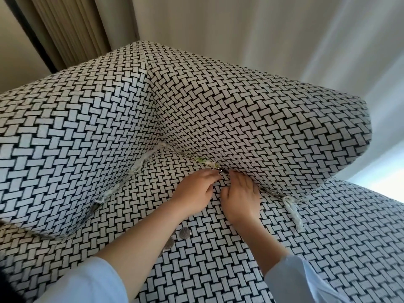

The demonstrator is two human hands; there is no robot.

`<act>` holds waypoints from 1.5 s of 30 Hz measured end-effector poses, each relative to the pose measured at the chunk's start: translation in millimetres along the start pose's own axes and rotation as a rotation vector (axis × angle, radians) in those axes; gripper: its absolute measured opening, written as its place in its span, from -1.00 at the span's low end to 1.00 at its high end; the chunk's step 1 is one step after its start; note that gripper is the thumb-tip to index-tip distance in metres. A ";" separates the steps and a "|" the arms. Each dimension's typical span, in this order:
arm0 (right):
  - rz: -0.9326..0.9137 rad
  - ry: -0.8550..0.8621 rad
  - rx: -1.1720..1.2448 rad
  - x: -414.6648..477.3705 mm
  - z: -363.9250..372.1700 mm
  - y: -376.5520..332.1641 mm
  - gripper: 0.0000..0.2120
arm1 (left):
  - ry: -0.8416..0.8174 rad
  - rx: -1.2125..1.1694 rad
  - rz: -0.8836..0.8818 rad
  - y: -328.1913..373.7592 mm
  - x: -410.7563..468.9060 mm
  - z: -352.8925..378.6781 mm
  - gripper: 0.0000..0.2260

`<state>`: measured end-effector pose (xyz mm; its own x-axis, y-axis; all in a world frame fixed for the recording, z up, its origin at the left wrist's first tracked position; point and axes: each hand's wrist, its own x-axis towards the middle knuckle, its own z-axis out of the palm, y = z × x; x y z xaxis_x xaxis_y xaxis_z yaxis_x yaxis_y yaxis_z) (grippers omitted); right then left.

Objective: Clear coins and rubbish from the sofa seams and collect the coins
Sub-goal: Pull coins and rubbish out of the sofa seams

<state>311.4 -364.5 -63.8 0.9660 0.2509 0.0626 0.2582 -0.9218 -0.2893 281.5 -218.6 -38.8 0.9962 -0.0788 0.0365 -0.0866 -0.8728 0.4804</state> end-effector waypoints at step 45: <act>-0.116 0.185 0.313 -7.6 -8.0 -7.9 -0.69 | 0.015 0.214 0.099 -5.2 -8.6 8.2 -0.53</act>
<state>302.1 -361.5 -54.3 0.9244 0.2642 0.2751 0.3764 -0.7481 -0.5465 273.4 -217.3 -48.8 0.9826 -0.1634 0.0884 -0.1818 -0.9436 0.2769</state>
